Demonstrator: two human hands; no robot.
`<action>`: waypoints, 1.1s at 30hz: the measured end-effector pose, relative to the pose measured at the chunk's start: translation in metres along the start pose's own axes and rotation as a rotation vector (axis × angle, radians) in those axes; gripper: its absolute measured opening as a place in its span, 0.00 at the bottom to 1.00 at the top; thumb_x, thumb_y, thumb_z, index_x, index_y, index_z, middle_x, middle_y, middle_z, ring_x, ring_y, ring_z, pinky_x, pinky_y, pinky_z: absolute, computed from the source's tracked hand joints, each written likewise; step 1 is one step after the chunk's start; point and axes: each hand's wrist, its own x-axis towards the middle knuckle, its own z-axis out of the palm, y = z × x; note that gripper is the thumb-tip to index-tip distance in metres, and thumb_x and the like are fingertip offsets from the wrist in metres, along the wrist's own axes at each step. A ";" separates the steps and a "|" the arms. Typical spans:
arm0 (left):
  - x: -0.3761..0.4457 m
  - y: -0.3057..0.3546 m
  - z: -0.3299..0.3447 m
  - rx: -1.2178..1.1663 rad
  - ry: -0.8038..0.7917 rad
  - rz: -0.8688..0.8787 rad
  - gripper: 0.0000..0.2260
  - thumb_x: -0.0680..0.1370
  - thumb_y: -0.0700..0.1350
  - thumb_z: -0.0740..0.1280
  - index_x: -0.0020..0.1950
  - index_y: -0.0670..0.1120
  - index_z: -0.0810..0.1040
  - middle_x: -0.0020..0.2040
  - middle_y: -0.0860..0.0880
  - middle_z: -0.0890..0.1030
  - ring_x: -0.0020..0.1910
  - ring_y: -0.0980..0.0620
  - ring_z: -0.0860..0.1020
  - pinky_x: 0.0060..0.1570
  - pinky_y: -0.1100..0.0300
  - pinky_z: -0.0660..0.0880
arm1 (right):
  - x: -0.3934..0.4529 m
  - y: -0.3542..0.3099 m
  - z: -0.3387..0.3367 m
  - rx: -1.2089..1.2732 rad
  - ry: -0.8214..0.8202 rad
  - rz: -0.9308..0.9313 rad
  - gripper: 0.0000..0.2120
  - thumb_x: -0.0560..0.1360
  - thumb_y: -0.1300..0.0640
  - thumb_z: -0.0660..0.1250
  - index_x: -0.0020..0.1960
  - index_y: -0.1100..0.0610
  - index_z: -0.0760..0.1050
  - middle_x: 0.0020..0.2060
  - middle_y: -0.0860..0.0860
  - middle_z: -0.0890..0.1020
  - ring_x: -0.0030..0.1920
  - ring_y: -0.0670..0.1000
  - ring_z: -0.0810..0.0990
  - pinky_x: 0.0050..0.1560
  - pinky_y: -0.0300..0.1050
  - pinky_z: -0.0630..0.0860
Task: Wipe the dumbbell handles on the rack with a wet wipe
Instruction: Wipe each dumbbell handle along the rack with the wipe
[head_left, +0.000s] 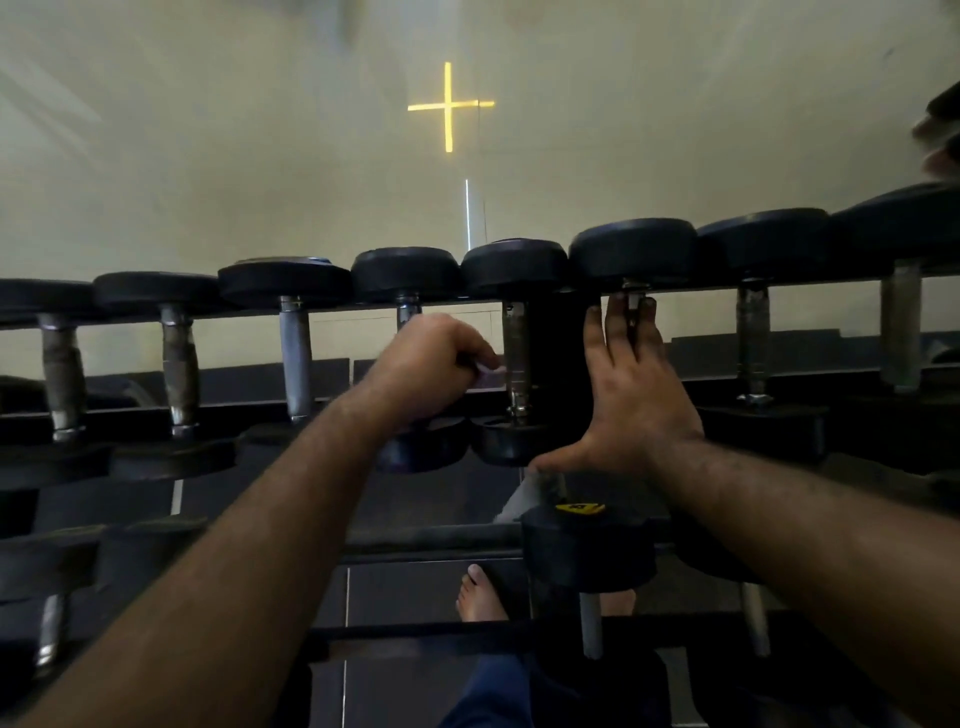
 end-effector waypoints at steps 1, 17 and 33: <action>0.001 0.004 0.008 0.032 -0.011 -0.050 0.10 0.76 0.38 0.73 0.51 0.52 0.89 0.47 0.54 0.87 0.47 0.56 0.84 0.53 0.60 0.81 | 0.000 0.000 0.000 0.002 0.001 0.000 0.86 0.48 0.06 0.56 0.85 0.59 0.29 0.84 0.61 0.30 0.82 0.68 0.28 0.85 0.66 0.44; 0.019 0.022 0.049 0.145 0.608 0.263 0.12 0.80 0.41 0.66 0.56 0.43 0.88 0.54 0.46 0.88 0.51 0.45 0.85 0.52 0.50 0.83 | -0.005 0.006 0.011 -0.047 0.077 -0.059 0.81 0.52 0.07 0.54 0.87 0.62 0.41 0.87 0.60 0.44 0.86 0.65 0.38 0.81 0.77 0.48; 0.037 0.011 0.058 0.403 0.567 0.484 0.10 0.78 0.36 0.66 0.52 0.41 0.87 0.49 0.44 0.85 0.51 0.43 0.82 0.56 0.51 0.79 | -0.006 0.007 0.018 -0.091 0.112 -0.079 0.80 0.54 0.07 0.53 0.87 0.63 0.47 0.87 0.60 0.51 0.86 0.65 0.45 0.79 0.80 0.47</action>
